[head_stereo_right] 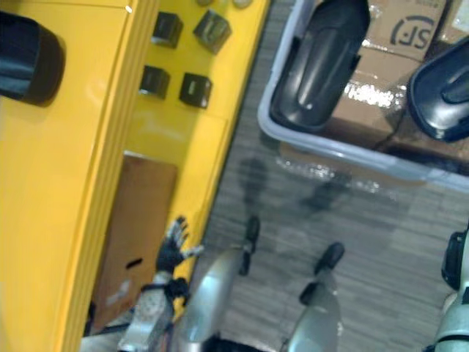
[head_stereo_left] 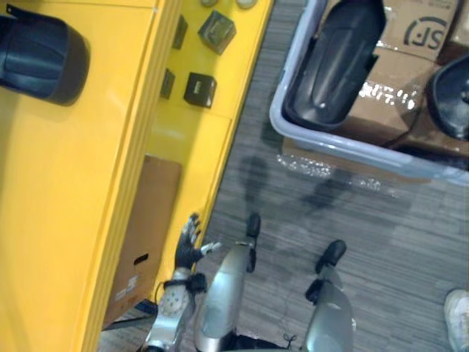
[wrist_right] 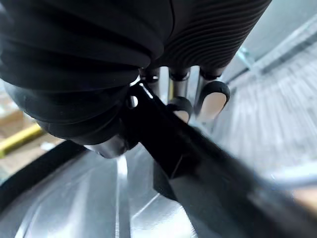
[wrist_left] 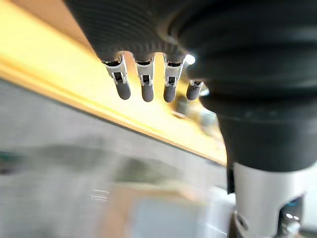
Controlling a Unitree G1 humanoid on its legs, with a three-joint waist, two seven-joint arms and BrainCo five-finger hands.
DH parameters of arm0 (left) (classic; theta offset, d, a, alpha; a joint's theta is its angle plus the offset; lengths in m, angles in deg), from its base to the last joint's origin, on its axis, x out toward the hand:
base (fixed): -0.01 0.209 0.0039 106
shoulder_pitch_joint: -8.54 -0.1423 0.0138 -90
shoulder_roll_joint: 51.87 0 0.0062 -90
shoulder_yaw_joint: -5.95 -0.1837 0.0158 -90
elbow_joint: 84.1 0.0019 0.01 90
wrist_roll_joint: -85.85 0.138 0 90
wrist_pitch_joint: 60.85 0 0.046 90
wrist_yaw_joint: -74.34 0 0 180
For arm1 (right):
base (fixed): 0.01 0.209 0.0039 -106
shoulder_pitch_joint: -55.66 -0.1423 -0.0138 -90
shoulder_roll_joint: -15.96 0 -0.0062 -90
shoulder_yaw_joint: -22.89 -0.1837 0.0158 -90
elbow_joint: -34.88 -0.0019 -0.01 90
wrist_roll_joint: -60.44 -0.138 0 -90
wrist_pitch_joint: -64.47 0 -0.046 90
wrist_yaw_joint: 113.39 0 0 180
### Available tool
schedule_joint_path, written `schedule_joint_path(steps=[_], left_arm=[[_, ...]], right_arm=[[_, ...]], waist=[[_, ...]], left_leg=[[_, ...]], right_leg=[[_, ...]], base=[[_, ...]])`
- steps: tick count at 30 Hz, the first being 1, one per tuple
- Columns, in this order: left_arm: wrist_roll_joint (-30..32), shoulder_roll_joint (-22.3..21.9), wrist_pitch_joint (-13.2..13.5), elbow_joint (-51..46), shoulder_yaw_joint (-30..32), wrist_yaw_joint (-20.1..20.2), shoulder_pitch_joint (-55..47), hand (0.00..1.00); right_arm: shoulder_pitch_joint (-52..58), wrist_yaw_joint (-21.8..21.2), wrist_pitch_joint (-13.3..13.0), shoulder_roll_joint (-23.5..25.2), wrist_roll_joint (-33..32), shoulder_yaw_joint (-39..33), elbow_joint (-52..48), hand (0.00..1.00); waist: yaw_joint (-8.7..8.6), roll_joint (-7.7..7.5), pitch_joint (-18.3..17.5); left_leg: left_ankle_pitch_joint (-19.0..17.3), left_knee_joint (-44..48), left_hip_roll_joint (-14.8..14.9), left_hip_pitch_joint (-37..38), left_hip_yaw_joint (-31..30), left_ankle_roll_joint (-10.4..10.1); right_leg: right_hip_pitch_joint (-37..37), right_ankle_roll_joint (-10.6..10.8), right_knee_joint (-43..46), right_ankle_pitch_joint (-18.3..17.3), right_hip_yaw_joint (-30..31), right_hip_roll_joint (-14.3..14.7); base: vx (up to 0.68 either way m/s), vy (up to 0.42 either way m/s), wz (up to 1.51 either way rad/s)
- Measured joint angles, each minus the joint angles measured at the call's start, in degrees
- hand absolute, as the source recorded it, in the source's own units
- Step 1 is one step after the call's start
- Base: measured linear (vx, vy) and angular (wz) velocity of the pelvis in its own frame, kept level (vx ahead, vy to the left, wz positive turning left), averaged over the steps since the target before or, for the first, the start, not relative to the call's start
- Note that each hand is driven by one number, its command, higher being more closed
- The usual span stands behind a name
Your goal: Walk over and take plastic housings, then place them on the shelf
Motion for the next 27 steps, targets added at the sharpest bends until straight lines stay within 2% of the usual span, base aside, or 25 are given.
schedule_joint_path(steps=[4, 8, 9, 10, 12, 15, 18, 22, 24, 27], left_arm=[[2.9, 5.7, -0.1, -8.5, 0.9, 2.2, 5.4, 0.00], [2.1, 9.5, -1.1, -9.7, 2.0, 6.1, 13.0, 0.00], [0.9, 11.1, -2.5, -9.7, 2.1, 7.0, 15.7, 0.00], [0.5, 11.7, -2.9, -9.7, 2.3, 7.1, 16.4, 0.00], [0.6, 13.8, -4.1, -9.6, 2.4, 7.3, 18.9, 0.00], [0.8, 14.9, -5.5, -9.1, 2.1, 7.2, 21.2, 0.00], [2.0, 14.9, -6.9, -7.4, 1.6, 6.3, 23.9, 0.00], [3.5, 14.9, -9.9, -0.2, -1.0, 4.1, 29.3, 0.00], [3.3, 14.9, -11.4, 3.9, -2.7, 4.0, 32.4, 0.00], [3.2, 14.8, -12.1, 7.7, -4.3, 3.8, 34.2, 0.00]], right_arm=[[0.2, 0.0, -3.1, 0.0, 2.5, 0.0, -1.0, 1.00], [0.5, 0.0, -4.0, 0.2, 3.8, 0.0, -2.3, 1.00], [0.7, 0.0, -4.9, 1.1, 5.1, 0.0, -3.0, 1.00], [0.7, 0.0, -5.2, 1.8, 5.3, 0.0, -3.7, 1.00], [0.8, -0.3, -6.6, 4.7, 7.6, 0.0, -7.0, 1.00], [2.1, -0.5, -8.5, 7.5, 10.0, 0.1, -9.4, 1.00], [2.6, -1.3, -9.5, 7.9, 11.4, 0.2, -9.9, 1.00], [2.6, -1.6, -10.8, 11.3, 13.5, 1.6, -11.0, 1.00], [2.6, -1.8, -12.1, 12.5, 14.0, 3.1, -11.3, 1.00], [2.6, -1.9, -13.3, 14.3, 15.0, 3.2, -11.4, 1.00]], waist=[[-0.59, -0.33, 0.2], [-1.28, -1.88, 1.2], [-1.91, -3.01, 1.2], [-2.41, -3.60, 1.1], [-3.84, -5.73, 0.9], [-4.19, -8.06, 0.7], [-4.64, -8.48, 0.5], [-5.91, -9.16, 0.2], [-6.50, -10.12, -0.2], [-6.78, -11.03, -0.6]], left_leg=[[1.5, -2.2, 0.0, 0.9, -0.5, -0.4], [2.5, -3.9, 0.3, 2.7, -0.3, -0.7], [2.9, -4.9, 0.5, 3.6, -0.2, -0.9], [3.1, -5.3, 0.6, 3.8, -0.2, -1.0], [3.8, -6.8, 1.1, 4.9, 0.1, -1.4], [4.4, -8.5, 2.0, 6.6, 1.5, -1.8], [5.0, -9.4, 2.4, 7.0, 1.6, -2.1], [6.1, -11.3, 3.0, 8.7, 1.9, -2.5], [7.0, -12.4, 3.6, 8.9, 2.2, -2.8], [7.5, -13.4, 4.3, 9.7, 2.6, -3.3]], right_leg=[[0.2, 0.0, 0.0, 0.0, -0.9, 0.0], [1.1, 0.0, 0.0, 0.0, -0.7, 0.3], [1.6, 0.0, -0.1, 0.0, -0.7, 0.4], [1.6, -0.1, -0.2, 0.0, -0.7, 0.5], [2.0, -0.5, -0.9, 0.3, -0.3, 1.0], [2.2, -0.9, -1.4, 0.6, 1.1, 1.8], [2.3, -1.1, -1.6, 0.7, 1.1, 2.1], [3.2, -1.4, -2.0, 1.0, 1.4, 2.8], [3.1, -1.8, -2.8, 1.4, 1.4, 3.5], [3.1, -1.9, -2.9, 1.4, 1.8, 4.1]], base=[[-0.05, -0.020, 0.07], [-0.05, -0.019, -0.01], [-0.04, -0.017, -0.04], [-0.04, -0.024, -0.06], [-0.03, -0.031, -0.11], [-0.02, -0.029, -0.21], [-0.01, -0.017, -0.07], [-0.03, -0.014, -0.04], [-0.04, -0.027, -0.05], [-0.03, -0.034, -0.09]])
